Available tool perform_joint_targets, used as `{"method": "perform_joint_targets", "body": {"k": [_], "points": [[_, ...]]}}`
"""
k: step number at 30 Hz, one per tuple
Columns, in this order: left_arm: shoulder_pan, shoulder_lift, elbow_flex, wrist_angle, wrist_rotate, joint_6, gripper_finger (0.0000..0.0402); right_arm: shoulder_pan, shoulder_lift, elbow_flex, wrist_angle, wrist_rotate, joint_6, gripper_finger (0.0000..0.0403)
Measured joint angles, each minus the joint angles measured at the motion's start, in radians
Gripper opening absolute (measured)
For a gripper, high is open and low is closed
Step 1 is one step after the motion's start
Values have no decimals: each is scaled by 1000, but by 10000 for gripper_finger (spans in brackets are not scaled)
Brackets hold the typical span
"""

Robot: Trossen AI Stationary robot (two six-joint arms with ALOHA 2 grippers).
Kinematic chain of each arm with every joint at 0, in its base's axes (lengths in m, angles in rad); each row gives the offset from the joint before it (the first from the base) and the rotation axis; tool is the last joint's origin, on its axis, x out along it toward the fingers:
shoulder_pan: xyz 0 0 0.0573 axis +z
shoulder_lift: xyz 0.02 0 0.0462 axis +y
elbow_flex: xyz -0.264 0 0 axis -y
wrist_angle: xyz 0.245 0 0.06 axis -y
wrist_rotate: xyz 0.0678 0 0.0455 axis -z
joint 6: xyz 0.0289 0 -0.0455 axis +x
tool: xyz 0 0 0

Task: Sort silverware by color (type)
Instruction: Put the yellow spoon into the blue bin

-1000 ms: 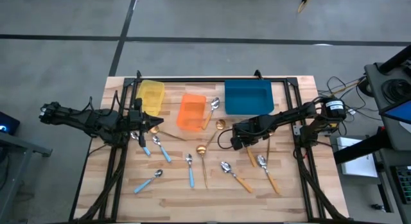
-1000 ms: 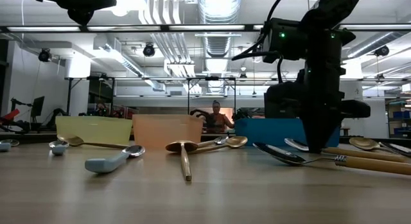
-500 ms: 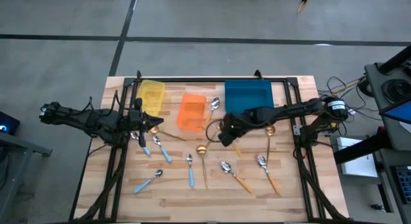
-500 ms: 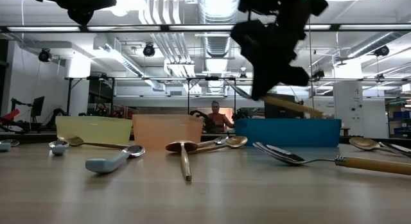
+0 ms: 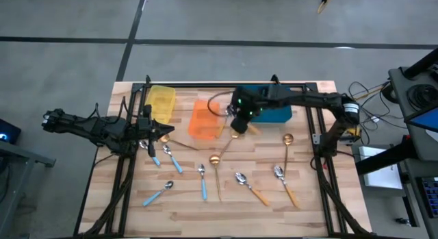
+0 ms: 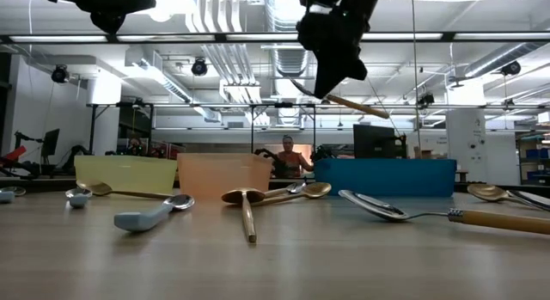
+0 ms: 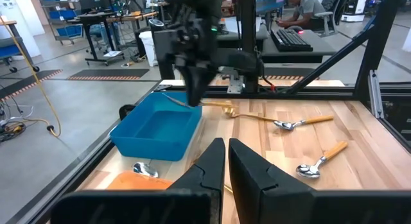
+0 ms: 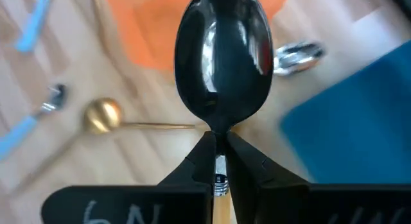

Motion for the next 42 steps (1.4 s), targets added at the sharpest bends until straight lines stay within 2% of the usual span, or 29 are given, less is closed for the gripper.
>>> {"method": "perform_joint_targets", "body": {"k": [6,9,14,27,42], "points": [[0,1,0,0,0,-51,4,-90,36,87,-172,12,-466,13],[0,9,-1,0,1,-98,4,-131,42,107,-189,51,-599,13],[0,53,-13,3,1,-201,4,-209,42,116,-185,51,-763,13],[0,216,-36,146,2,-336,4,-382,133,112,-207,50,-866,13],[0,297,-36,212,2,-410,4,-400,239,111,-291,56,-846,13]]}}
